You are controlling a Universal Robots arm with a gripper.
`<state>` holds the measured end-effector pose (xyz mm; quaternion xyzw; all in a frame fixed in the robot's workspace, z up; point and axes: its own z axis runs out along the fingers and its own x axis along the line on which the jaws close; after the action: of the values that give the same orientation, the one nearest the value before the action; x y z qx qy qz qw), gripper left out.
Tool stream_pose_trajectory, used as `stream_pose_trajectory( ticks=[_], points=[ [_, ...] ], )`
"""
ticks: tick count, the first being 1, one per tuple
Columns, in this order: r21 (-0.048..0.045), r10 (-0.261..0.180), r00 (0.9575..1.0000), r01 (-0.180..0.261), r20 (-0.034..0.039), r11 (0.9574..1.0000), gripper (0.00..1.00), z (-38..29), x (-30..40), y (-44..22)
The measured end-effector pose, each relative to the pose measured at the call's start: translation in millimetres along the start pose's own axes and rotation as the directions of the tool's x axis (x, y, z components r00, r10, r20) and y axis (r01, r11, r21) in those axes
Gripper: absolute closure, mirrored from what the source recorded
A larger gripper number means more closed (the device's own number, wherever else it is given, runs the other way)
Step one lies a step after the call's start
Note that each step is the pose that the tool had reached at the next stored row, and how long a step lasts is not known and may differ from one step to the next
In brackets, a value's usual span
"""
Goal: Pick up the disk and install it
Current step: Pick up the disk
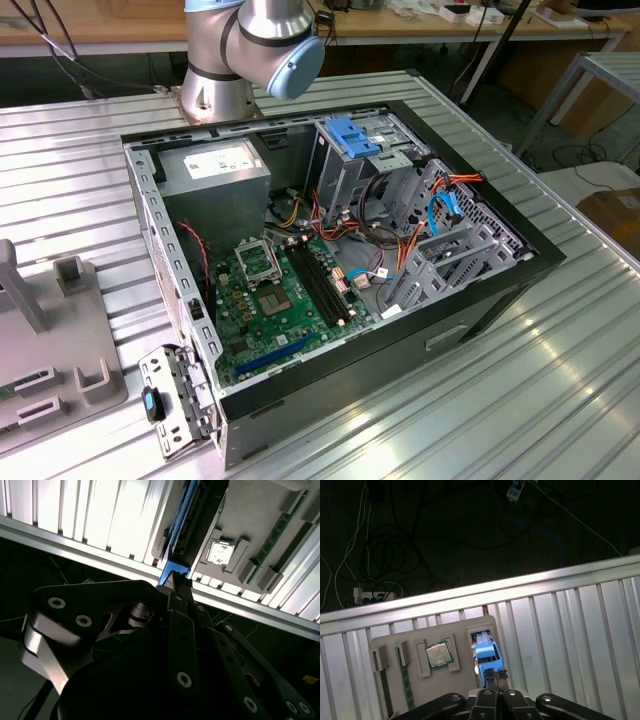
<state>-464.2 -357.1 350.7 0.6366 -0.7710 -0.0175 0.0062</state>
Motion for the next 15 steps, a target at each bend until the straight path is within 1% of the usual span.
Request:
stream_pose_trajectory(
  ticks=[5,8,10,11,12,14,15],
  points=[
    [0.0,0.0,1.0,0.0,0.0,1.0,0.89,0.0,0.0,0.0],
    [0.0,0.0,1.0,0.0,0.0,1.0,0.7,0.0,0.0,0.0],
    [0.0,0.0,1.0,0.0,0.0,1.0,0.46,0.0,0.0,0.0],
    [0.0,0.0,1.0,0.0,0.0,1.0,0.46,0.0,0.0,0.0],
    [0.0,0.0,1.0,0.0,0.0,1.0,0.4,0.0,0.0,0.0],
    [0.0,-0.003,1.0,0.003,0.0,1.0,0.4,0.7,0.0,-0.1],
    [0.0001,-0.014,0.9999,0.014,-0.0005,0.9999,0.4,2.0,0.1,-0.1]
  ],
)
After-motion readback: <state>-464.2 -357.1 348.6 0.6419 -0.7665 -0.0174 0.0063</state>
